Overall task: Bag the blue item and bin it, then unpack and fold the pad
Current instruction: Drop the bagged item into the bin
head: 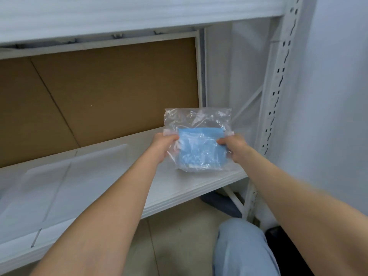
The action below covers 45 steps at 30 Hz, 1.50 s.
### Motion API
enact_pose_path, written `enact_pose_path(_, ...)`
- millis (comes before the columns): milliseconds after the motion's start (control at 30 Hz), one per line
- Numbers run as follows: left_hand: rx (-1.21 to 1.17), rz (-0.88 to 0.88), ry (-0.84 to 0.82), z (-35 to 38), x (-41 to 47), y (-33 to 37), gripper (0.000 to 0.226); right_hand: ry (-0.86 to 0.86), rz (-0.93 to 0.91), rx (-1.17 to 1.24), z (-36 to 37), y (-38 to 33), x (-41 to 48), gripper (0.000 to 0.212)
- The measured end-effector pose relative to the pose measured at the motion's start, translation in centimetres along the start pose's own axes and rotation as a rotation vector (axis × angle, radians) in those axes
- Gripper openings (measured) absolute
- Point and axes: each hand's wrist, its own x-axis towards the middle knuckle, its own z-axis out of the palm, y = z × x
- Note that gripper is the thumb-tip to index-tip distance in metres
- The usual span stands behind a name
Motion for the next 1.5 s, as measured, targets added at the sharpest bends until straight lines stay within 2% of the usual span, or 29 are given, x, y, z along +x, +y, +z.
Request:
enact_pose_path(200, 0.009, -0.062, -0.108, 3.8, -4.0, 1.5, 0.019, 0.116, -0.065, -0.188, -4.1, -0.2, -2.1, 0.031)
enact_pose_path(267, 0.060, -0.025, -0.117, 5.1, -4.8, 1.4, 0.027, 0.128, -0.058, -0.182, -5.6, -0.1, -2.9, 0.035)
enact_pose_path(333, 0.117, 0.025, -0.128, 6.4, -5.7, 1.1, 0.032, 0.117, -0.071, -0.164, -7.2, -0.1, -4.0, 0.029)
enact_pose_path(467, 0.169, 0.058, -0.158, 8.7, -7.6, 0.2, 0.027, 0.121, -0.109, -0.071, -10.0, 0.7, -5.8, 0.027)
enact_pose_path(533, 0.191, 0.061, -0.156, 9.8, -8.3, -0.4, 0.023, 0.203, -0.146, -0.153, -11.3, 1.3, -6.1, 0.023)
enact_pose_path(600, 0.204, 0.072, -0.178, 11.0, -9.1, -1.1, 0.025, 0.272, -0.175, -0.285, -12.6, 1.8, -6.6, 0.028)
enact_pose_path(667, 0.222, 0.084, -0.208, 12.1, -9.9, -1.9, 0.028, 0.275, -0.194, -0.362, -13.6, 2.2, -6.9, 0.036)
enact_pose_path(733, 0.220, 0.082, -0.227, 13.3, -10.5, -2.8, 0.027, 0.241, -0.216, -0.378, -14.5, 2.6, -7.6, 0.031)
enact_pose_path(1000, 0.240, -0.009, -0.304, 18.2, -13.4, -6.7, 0.020, 0.276, -0.134, -0.509, -19.7, 5.9, -8.8, 0.021)
enact_pose_path(1133, 0.284, -0.031, -0.389, 20.8, -14.4, -10.0, 0.011, 0.315, -0.077, -0.719, -22.7, 8.2, -9.3, 0.024)
enact_pose_path(1300, 0.407, -0.077, -0.435, 24.1, -14.7, -15.1, 0.020, 0.399, 0.028, -0.943, -24.5, 12.1, -9.4, 0.034)
enact_pose_path(1367, 0.449, -0.131, -0.477, 25.2, -15.2, -16.9, 0.021, 0.417, 0.079, -1.037, -24.8, 13.7, -9.3, 0.037)
enact_pose_path(1500, 0.349, -0.330, -0.546, 26.9, -15.7, -20.3, 0.019, 0.448, 0.182, -1.137, -25.5, 16.8, -8.4, 0.033)
